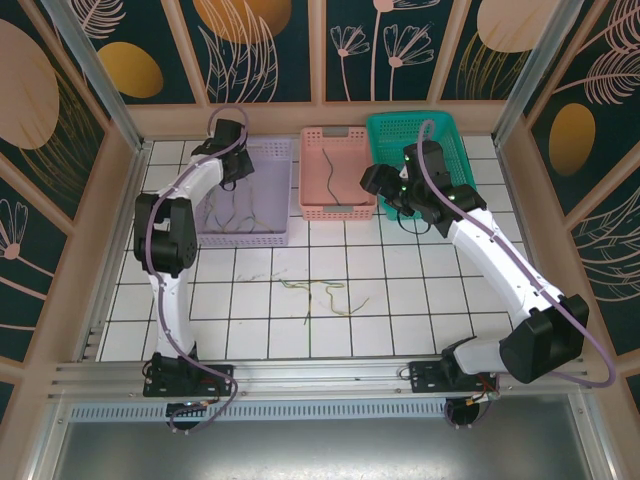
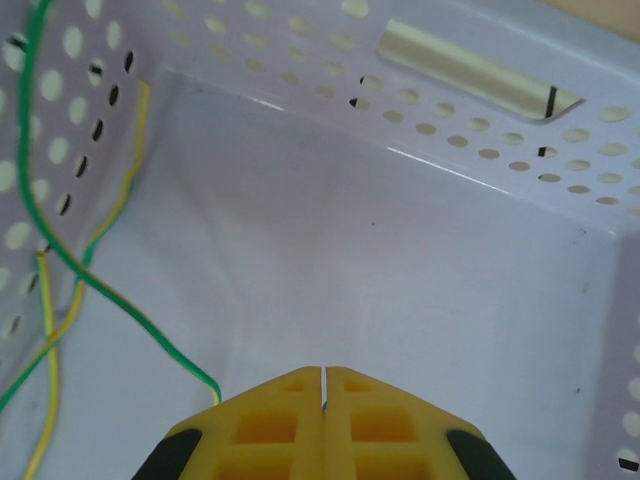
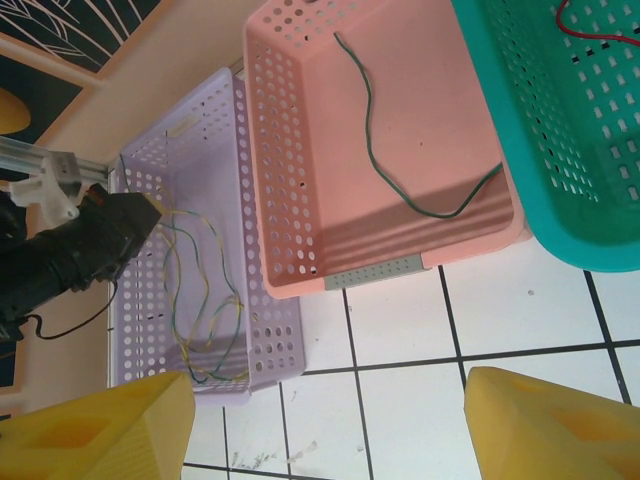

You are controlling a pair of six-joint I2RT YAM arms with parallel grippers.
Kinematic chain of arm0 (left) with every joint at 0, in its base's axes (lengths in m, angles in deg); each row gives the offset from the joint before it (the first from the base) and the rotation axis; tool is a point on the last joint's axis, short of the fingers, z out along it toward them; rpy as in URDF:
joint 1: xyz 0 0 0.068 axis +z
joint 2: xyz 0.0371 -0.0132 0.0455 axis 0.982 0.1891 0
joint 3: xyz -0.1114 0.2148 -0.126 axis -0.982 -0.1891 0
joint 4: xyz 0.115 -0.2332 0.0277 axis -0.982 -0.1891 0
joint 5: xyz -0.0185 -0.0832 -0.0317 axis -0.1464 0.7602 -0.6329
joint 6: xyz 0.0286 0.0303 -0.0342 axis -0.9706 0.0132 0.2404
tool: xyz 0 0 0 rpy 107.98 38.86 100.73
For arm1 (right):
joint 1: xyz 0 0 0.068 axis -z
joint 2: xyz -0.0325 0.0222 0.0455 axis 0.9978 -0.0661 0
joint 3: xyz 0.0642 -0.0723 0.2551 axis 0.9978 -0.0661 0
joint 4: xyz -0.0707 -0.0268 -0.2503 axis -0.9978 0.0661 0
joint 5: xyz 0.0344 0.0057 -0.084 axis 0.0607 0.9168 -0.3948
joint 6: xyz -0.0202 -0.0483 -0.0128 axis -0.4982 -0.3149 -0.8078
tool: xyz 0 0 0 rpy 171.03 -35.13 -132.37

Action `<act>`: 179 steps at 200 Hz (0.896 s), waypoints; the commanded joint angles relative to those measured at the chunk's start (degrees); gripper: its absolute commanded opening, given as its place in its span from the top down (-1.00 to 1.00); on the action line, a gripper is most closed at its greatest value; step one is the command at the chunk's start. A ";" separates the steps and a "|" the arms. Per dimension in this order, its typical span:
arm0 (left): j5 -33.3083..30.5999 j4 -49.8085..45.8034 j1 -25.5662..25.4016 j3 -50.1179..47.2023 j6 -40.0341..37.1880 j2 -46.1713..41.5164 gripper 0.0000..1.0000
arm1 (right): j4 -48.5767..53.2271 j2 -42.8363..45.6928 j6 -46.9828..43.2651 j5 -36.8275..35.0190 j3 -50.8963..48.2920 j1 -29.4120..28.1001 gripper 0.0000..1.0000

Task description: Untangle the cables

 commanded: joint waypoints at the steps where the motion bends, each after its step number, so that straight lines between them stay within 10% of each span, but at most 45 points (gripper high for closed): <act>1: 1.12 -4.86 0.53 1.61 4.64 2.96 1.00 | -1.17 0.38 0.66 0.44 -1.24 -0.10 -0.45; 54: 4.85 -6.60 0.60 8.91 4.63 6.90 1.00 | -0.95 1.27 0.74 0.40 -2.13 -0.11 -0.44; 91: 7.92 -11.76 0.53 19.56 6.27 8.44 0.29 | -0.82 1.50 0.71 0.40 -2.22 -0.19 -0.44; 179: 8.97 -17.91 0.97 27.40 9.14 5.36 -0.13 | 0.13 2.93 0.05 0.03 -3.64 -0.47 -0.45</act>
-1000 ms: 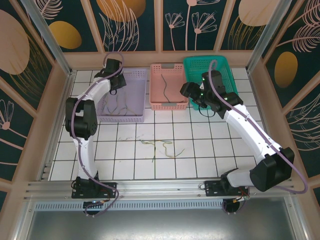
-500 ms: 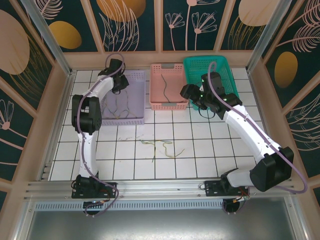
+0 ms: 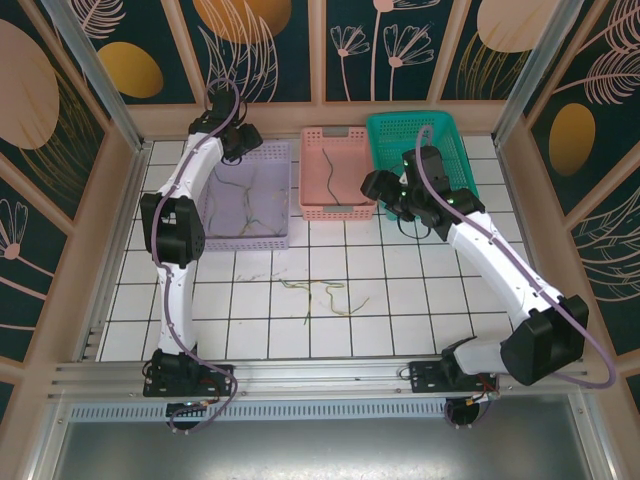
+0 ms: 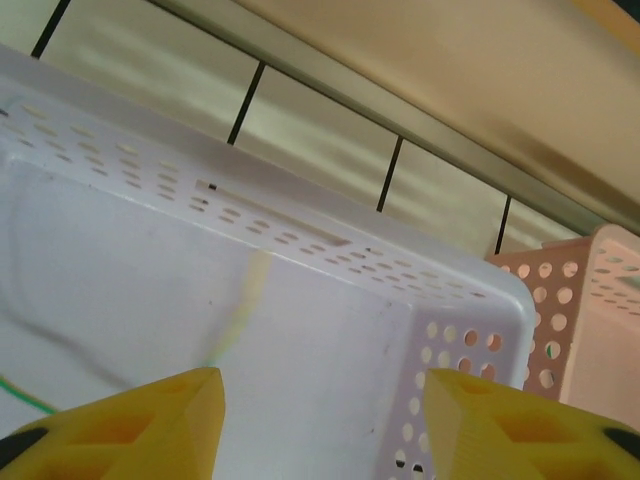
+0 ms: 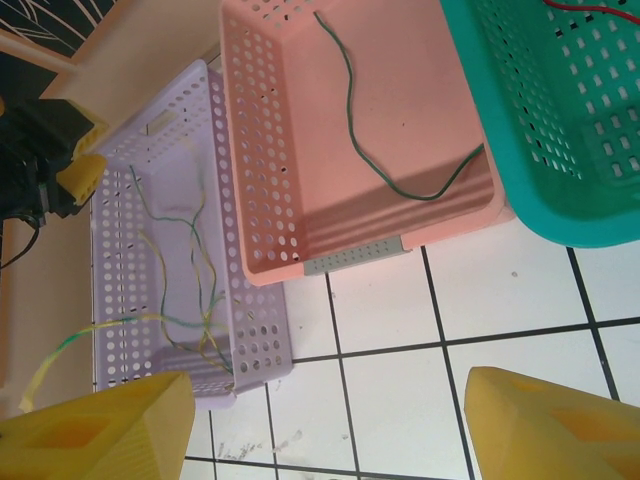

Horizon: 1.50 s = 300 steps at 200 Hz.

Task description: Untangle the cables

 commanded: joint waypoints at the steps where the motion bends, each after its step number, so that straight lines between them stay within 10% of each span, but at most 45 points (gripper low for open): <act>1: 0.45 -4.21 0.71 2.09 1.26 -2.59 -0.13 | 0.07 2.13 -0.08 0.06 -1.05 -0.35 -0.45; 88: 2.80 5.61 -0.71 -22.60 4.81 -27.79 -0.03 | 0.71 7.60 -4.82 -2.38 -9.33 -3.09 -0.27; 134: 0.81 2.15 -12.06 -46.60 6.93 -45.63 -0.02 | 9.76 13.29 4.56 -0.07 -19.46 -13.31 -0.37; 181: 9.87 14.92 -22.01 -79.63 25.72 -64.61 -0.03 | 5.33 18.95 18.87 12.32 -32.45 -18.08 -0.44; 300: 11.96 23.61 -42.77 -90.85 14.87 -59.01 0.02 | -19.39 17.26 41.75 7.79 -45.34 -18.95 0.33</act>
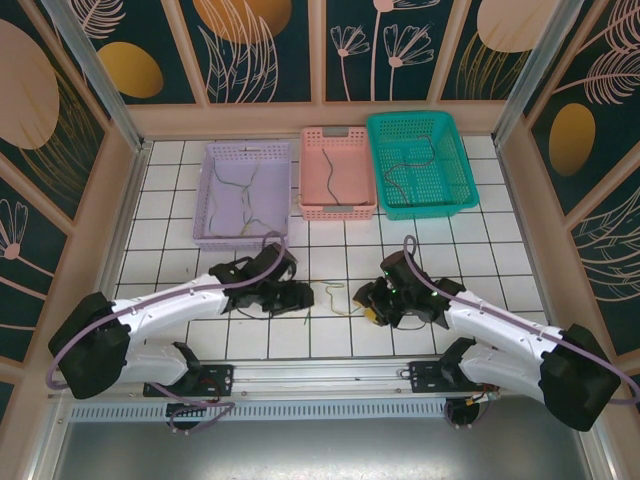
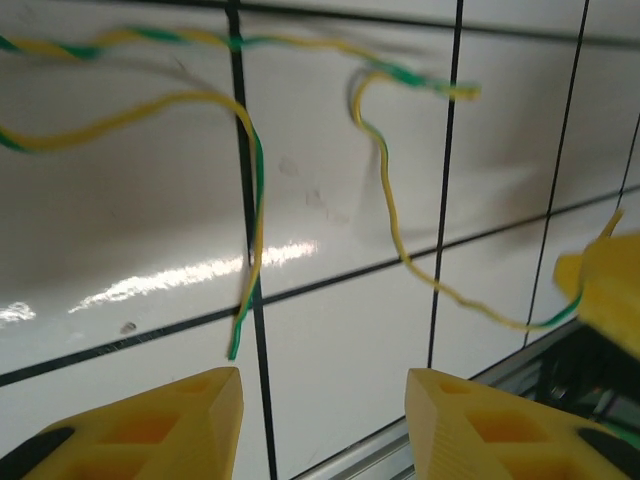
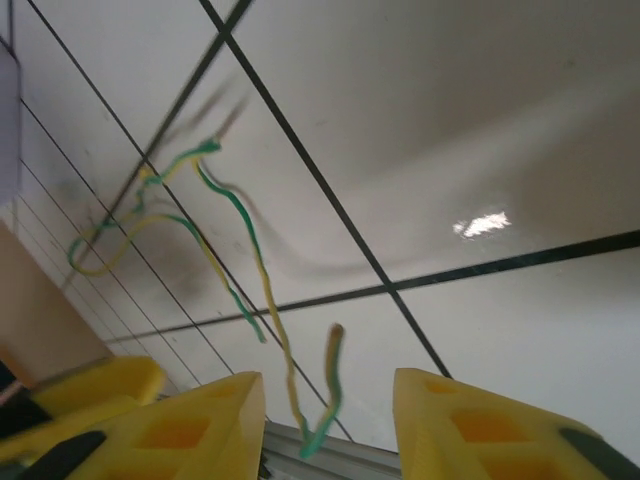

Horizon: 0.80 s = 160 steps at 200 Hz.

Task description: Untangle the cables

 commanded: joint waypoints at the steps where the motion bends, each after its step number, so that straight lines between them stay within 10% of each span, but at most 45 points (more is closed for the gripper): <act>1: -1.86 2.51 -1.32 -2.46 -3.44 0.29 0.01 | -5.51 -0.60 4.27 -3.49 -0.73 -0.17 0.34; 37: -2.23 4.56 -3.48 -2.25 -5.96 3.19 -0.02 | -5.30 -1.11 4.36 -5.85 -0.47 0.96 0.87; 160: -19.67 -2.11 -5.80 9.31 -11.09 16.00 -0.05 | 2.49 0.47 0.18 2.24 6.99 8.94 1.00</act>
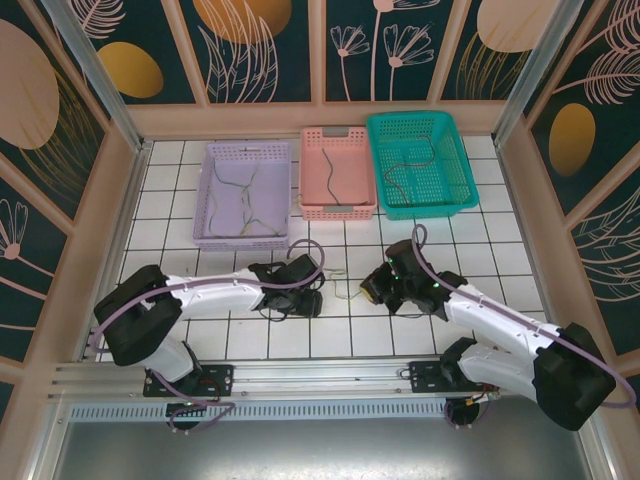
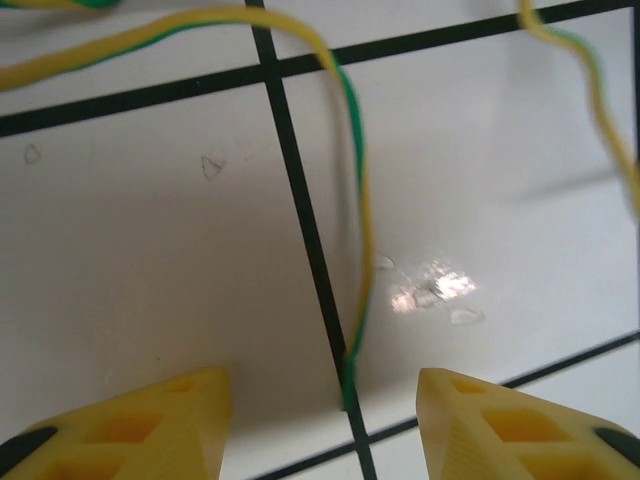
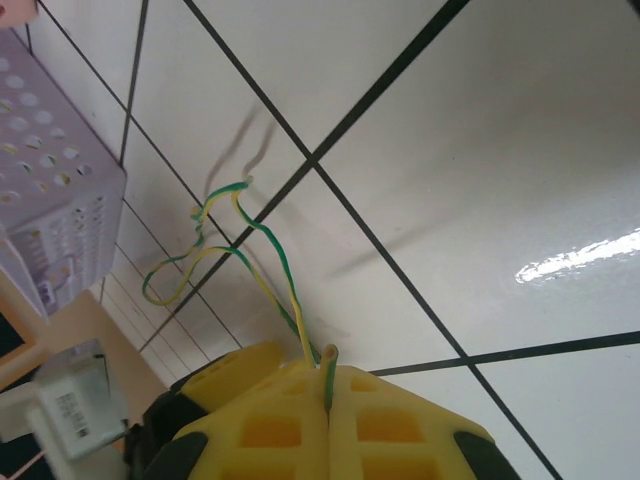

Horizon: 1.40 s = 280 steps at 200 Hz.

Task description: Untangle the cables

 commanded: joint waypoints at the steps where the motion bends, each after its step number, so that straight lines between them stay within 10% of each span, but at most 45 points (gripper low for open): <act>1: -3.37 -0.89 -0.15 2.37 -1.52 -0.38 -0.05 | 4.38 1.92 -2.59 3.74 4.25 2.77 1.00; 153: -14.82 -3.78 -0.03 12.49 -5.27 -3.31 0.01 | 19.97 0.34 -10.96 5.87 23.81 6.03 1.00; 192: -14.56 -2.71 -0.11 12.10 -6.74 -4.68 1.00 | 21.03 0.94 -11.63 4.21 24.31 5.97 1.00; 207: -13.35 -1.85 -0.07 11.25 -7.90 -5.59 1.00 | 21.55 1.00 -13.68 2.45 25.20 8.32 1.00; 244: -7.72 0.77 -0.11 6.33 -14.27 -9.40 1.00 | 22.24 -4.44 -32.00 -2.87 34.48 21.88 1.00; 280: 5.04 3.38 -0.10 2.83 -18.19 -14.30 1.00 | 16.86 -14.21 -56.73 -24.45 45.88 26.41 1.00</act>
